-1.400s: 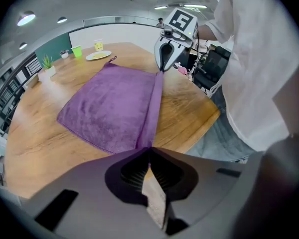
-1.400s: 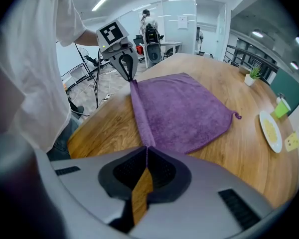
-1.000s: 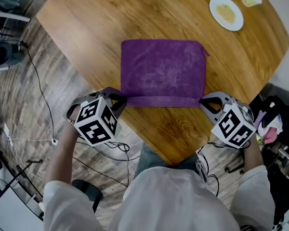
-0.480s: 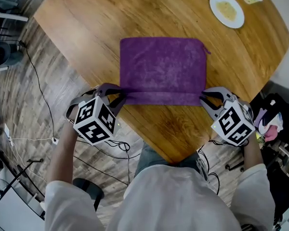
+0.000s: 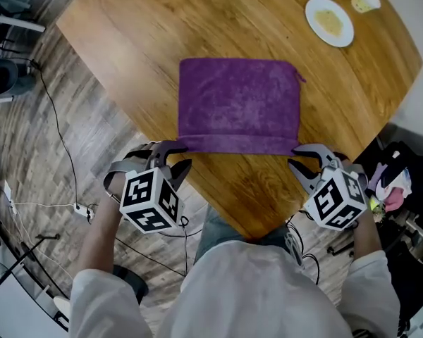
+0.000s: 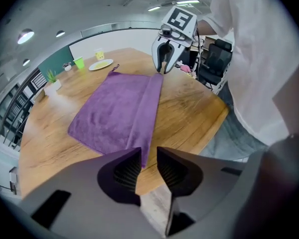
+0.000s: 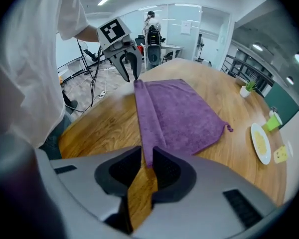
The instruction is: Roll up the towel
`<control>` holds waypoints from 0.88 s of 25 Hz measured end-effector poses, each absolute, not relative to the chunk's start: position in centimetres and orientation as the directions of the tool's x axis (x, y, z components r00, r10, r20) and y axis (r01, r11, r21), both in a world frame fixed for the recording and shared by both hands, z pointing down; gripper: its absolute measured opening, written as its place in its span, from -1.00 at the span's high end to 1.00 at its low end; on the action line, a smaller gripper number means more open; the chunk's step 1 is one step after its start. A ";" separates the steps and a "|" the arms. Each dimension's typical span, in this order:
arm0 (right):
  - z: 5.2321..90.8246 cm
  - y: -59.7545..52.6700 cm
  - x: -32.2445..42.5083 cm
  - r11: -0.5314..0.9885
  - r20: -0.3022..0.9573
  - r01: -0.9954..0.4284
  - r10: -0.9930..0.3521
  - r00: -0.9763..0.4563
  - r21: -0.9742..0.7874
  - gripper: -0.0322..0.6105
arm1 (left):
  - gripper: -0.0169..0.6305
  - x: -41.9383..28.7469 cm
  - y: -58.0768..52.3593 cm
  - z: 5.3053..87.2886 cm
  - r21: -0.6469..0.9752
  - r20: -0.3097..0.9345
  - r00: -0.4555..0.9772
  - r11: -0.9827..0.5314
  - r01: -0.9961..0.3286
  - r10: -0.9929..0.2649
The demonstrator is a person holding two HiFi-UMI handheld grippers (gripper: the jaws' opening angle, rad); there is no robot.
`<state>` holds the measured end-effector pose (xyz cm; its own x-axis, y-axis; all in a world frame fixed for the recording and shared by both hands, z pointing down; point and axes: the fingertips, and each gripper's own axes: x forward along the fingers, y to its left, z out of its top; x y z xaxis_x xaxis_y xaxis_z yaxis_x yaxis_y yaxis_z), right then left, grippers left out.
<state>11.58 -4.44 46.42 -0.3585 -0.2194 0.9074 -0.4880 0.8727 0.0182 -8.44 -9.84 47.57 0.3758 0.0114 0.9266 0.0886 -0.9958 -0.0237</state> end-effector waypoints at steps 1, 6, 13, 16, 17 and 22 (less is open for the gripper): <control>46.9 -4.2 11.5 0.878 0.912 -0.477 -0.214 -0.351 0.022 0.67 | 0.64 -8.4 -9.7 48.0 -0.030 0.929 0.370 -0.995 0.094 0.007; 48.8 -4.2 11.8 0.894 0.929 -0.444 -0.212 -0.304 0.059 0.71 | 0.67 -8.5 -10.1 49.3 -0.056 0.933 0.359 -0.995 0.087 -0.021; 49.2 -4.3 11.7 0.901 0.931 -0.425 -0.226 -0.287 0.087 0.77 | 0.75 -8.4 -10.7 49.6 -0.069 0.931 0.363 -0.995 0.075 -0.037; 49.3 -4.5 11.7 0.901 0.929 -0.420 -0.242 -0.278 0.109 0.82 | 0.79 -8.3 -11.0 49.7 -0.104 0.933 0.354 -0.990 0.094 -0.065; 49.4 -4.5 11.8 0.899 0.928 -0.423 -0.245 -0.280 0.110 0.83 | 0.81 -8.3 -11.1 49.8 -0.121 0.933 0.352 -0.988 0.100 -0.079; 49.3 -4.6 11.9 0.883 0.922 -0.457 -0.260 -0.287 0.107 0.86 | 0.89 -8.2 -11.1 49.7 -0.158 0.927 0.357 -0.984 0.083 -0.119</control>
<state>11.86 -4.56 49.27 -0.2871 -0.2602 0.9219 -0.4572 0.8829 0.1069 -8.21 -11.13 49.70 0.3568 -0.1186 0.9266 0.0832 -0.9839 -0.1579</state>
